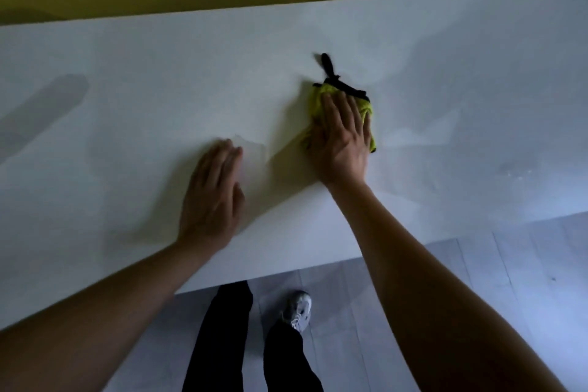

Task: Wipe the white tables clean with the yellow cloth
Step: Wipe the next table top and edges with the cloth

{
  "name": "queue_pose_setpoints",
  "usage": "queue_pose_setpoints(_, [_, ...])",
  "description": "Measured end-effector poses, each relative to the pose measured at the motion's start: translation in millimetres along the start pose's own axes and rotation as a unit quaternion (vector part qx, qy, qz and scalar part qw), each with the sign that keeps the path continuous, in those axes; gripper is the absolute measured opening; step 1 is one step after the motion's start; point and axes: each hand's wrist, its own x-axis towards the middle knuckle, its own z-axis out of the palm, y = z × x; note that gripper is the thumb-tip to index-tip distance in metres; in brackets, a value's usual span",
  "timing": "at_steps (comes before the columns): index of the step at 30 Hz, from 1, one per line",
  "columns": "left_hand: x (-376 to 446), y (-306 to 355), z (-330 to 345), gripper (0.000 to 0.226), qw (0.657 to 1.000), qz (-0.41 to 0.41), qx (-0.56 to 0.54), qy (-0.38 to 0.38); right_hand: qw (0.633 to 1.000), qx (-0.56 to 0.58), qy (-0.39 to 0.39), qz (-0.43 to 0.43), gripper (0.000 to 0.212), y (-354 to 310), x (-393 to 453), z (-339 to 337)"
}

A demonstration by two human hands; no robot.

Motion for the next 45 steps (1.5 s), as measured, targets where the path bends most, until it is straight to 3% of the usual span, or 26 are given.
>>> queue_pose_setpoints(3, [-4, 42, 19, 0.056, 0.999, 0.018, -0.038, -0.004, 1.000, 0.000, 0.011, 0.009, 0.072, -1, -29, -3])
queue_pose_setpoints(6, [5, 63, 28, 0.057, 0.997, -0.033, -0.064, 0.011, 0.999, 0.007, -0.014, -0.047, 0.068, -14, -81, 2])
queue_pose_setpoints(11, [7, 62, 36, 0.053, 0.999, -0.015, -0.013, 0.036, 0.993, 0.002, -0.033, -0.113, 0.061, 24, -125, -14])
queue_pose_setpoints(13, [8, 62, 38, 0.053, 0.999, -0.014, 0.000, 0.039, 0.997, 0.001, -0.008, -0.078, 0.063, 58, -124, -34])
queue_pose_setpoints(18, [8, 62, 42, 0.054, 0.999, -0.019, 0.012, 0.045, 0.990, -0.032, 0.089, 0.109, 0.058, 163, -105, -98])
queue_pose_setpoints(23, [8, 63, 42, 0.054, 0.998, -0.024, 0.013, 0.054, 0.964, -0.044, 0.115, 0.235, 0.057, 161, -103, -97])
queue_pose_setpoints(25, [7, 63, 42, 0.053, 0.998, -0.026, 0.014, 0.058, 0.971, -0.039, 0.115, 0.204, 0.062, 128, -117, -81])
queue_pose_setpoints(30, [7, 61, 43, 0.054, 0.998, -0.031, 0.019, 0.055, 1.000, 0.015, 0.027, -0.002, 0.071, 31, -164, -24])
queue_pose_setpoints(34, [6, 55, 44, 0.054, 0.998, -0.014, 0.026, 0.054, 0.995, 0.010, -0.012, -0.100, 0.067, 52, -162, -27])
queue_pose_setpoints(36, [6, 55, 46, 0.055, 0.998, -0.017, 0.027, 0.055, 0.998, -0.001, 0.012, -0.054, 0.066, 88, -151, -47])
queue_pose_setpoints(40, [6, 58, 46, 0.055, 0.997, -0.014, 0.029, 0.068, 0.985, -0.045, 0.090, 0.138, 0.061, 163, -120, -93])
queue_pose_setpoints(43, [7, 61, 45, 0.055, 0.997, -0.017, 0.029, 0.066, 0.961, -0.059, 0.102, 0.252, 0.061, 166, -109, -95])
queue_pose_setpoints(45, [6, 63, 44, 0.054, 0.997, -0.019, 0.030, 0.070, 0.959, -0.063, 0.095, 0.258, 0.065, 145, -110, -85])
